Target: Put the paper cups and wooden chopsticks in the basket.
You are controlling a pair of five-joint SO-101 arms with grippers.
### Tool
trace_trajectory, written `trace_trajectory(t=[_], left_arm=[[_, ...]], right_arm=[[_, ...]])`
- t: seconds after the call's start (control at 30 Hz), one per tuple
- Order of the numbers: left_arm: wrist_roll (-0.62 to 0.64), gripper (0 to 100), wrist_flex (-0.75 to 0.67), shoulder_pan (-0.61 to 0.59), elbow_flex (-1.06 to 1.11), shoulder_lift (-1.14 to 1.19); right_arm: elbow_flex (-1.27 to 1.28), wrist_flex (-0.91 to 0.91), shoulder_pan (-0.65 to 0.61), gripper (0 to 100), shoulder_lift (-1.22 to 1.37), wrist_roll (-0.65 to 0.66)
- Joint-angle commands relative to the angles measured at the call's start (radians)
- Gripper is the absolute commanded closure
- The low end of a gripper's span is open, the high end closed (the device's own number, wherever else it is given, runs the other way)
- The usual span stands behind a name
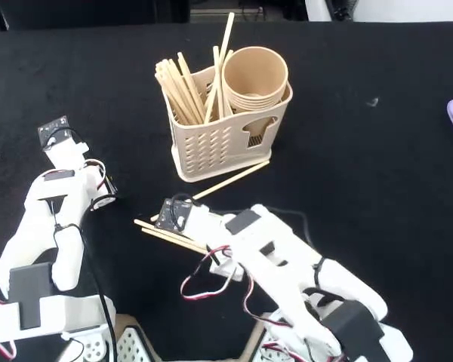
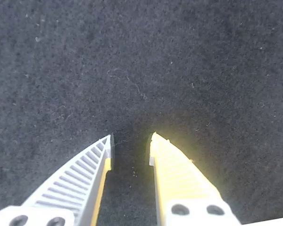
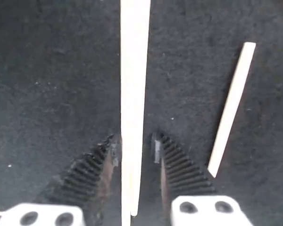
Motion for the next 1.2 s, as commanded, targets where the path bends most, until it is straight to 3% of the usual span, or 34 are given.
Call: trace_trajectory(t=[0.0, 0.17, 0.43, 0.7, 0.83, 1.17], left_arm=[[0.006, 86, -0.012, -0.027, 0.005, -0.012], [0.006, 86, -0.012, -0.027, 0.005, -0.012], [0.006, 86, -0.012, -0.027, 0.005, -0.012], [0.006, 86, -0.012, -0.027, 0.005, -0.012], [0.006, 86, -0.012, -0.027, 0.005, -0.012], [0.006, 86, -0.012, -0.027, 0.005, -0.012]], right_arm=[[-0.002, -0.002, -0.012, 99.2, 0.008, -0.006], [0.027, 0.052, 0.003, 98.8, -0.148, -0.008], [-0.099, 0.341, 0.189, 98.8, -0.731, 0.002], [-0.183, 0.385, 0.196, 98.8, -1.018, -0.032], [-0.328, 0.265, 0.196, 98.8, -1.015, -0.173], [-0.426, -0.47, 0.195, 98.7, -0.727, -0.491]])
